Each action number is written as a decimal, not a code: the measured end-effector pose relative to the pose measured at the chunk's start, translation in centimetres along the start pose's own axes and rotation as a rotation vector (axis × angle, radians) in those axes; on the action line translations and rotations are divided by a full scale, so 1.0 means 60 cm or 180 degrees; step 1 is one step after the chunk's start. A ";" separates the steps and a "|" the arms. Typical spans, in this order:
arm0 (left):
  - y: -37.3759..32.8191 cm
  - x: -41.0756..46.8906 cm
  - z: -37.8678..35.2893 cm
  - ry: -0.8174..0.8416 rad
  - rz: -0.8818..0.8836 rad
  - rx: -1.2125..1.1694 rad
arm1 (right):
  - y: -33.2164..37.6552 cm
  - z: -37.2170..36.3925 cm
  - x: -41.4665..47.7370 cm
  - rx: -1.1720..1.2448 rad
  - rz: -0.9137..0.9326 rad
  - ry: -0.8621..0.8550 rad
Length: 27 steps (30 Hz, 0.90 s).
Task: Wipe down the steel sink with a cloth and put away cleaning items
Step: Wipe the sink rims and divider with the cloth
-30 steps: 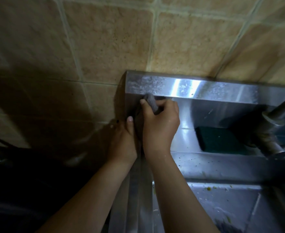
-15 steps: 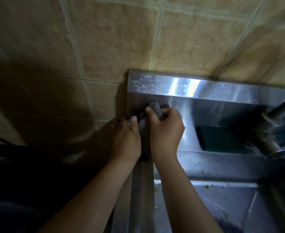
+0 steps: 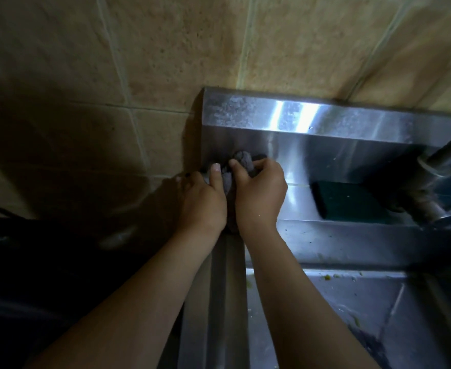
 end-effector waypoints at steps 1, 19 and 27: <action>-0.001 0.000 0.003 -0.0015 -0.0008 -0.0078 | -0.001 0.006 -0.002 0.0105 -0.0058 0.0036; -0.164 -0.086 -0.077 0.0033 -0.1193 -0.0588 | -0.068 0.239 0.054 0.0990 -0.0451 -0.0772; -0.147 -0.052 -0.100 -0.0061 -0.1177 -0.0697 | -0.079 0.222 0.095 0.0588 -0.0102 -0.0775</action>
Point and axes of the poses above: each hand's wrist, its own x-axis towards the middle knuckle, its own z-axis out of the back of the hand, y = z × x, the point moved 10 cm from there along x, towards the middle knuckle, and after that the axes turned 3 degrees about y, right-handed, at the moved point
